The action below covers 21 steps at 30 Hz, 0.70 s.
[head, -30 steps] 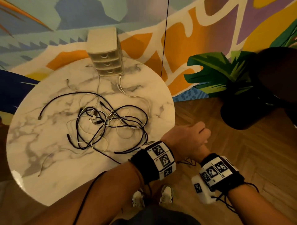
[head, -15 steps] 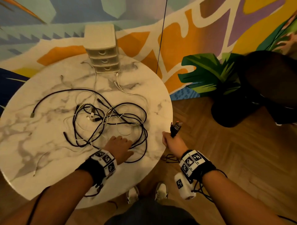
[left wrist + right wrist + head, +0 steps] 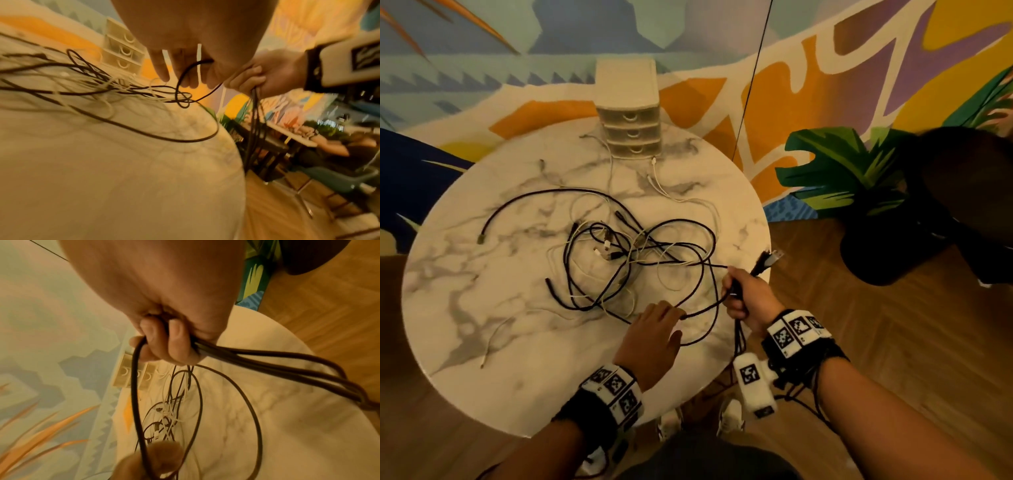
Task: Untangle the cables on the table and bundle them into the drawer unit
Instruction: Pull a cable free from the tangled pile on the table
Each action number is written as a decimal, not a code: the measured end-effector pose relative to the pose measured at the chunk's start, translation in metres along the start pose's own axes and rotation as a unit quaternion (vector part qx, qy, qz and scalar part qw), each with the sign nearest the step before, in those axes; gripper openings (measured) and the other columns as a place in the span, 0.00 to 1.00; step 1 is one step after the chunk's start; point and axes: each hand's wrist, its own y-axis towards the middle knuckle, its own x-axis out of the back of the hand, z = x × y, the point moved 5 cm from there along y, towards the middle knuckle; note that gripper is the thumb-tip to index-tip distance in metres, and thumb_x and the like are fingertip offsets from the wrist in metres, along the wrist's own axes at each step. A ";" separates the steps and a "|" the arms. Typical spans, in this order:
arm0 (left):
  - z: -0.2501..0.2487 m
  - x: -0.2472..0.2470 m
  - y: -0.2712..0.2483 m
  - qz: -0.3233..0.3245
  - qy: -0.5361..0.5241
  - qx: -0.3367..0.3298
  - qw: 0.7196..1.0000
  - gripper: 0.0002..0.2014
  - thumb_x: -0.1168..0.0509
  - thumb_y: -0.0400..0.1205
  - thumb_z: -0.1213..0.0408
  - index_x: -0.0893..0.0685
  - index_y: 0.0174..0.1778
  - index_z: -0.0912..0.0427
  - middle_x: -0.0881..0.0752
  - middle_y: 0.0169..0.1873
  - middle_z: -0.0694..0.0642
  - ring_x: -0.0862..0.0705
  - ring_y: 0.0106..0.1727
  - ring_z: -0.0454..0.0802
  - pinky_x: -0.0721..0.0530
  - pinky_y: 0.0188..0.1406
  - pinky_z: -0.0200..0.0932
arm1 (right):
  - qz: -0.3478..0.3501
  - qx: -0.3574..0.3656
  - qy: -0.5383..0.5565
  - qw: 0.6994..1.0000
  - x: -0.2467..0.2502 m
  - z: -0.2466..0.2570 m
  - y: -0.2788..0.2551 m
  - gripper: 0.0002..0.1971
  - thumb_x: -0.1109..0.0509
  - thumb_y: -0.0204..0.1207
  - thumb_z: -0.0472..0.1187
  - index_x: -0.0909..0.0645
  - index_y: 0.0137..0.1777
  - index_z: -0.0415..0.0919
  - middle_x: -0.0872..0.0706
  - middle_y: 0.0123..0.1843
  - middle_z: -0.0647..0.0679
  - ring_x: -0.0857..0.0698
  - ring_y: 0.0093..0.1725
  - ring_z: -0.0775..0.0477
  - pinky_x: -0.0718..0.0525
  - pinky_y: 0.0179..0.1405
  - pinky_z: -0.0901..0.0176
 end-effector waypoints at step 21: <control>-0.027 -0.003 0.013 0.139 -0.124 -0.060 0.981 0.30 0.37 0.80 0.54 0.41 0.77 0.43 0.18 0.56 0.50 0.18 0.46 0.49 0.20 0.50 0.46 | 0.013 -0.111 0.242 0.964 0.005 -0.018 -0.003 0.23 0.50 0.85 0.48 0.34 0.26 0.45 0.37 0.14 0.54 0.39 0.11 0.58 0.48 0.10 0.71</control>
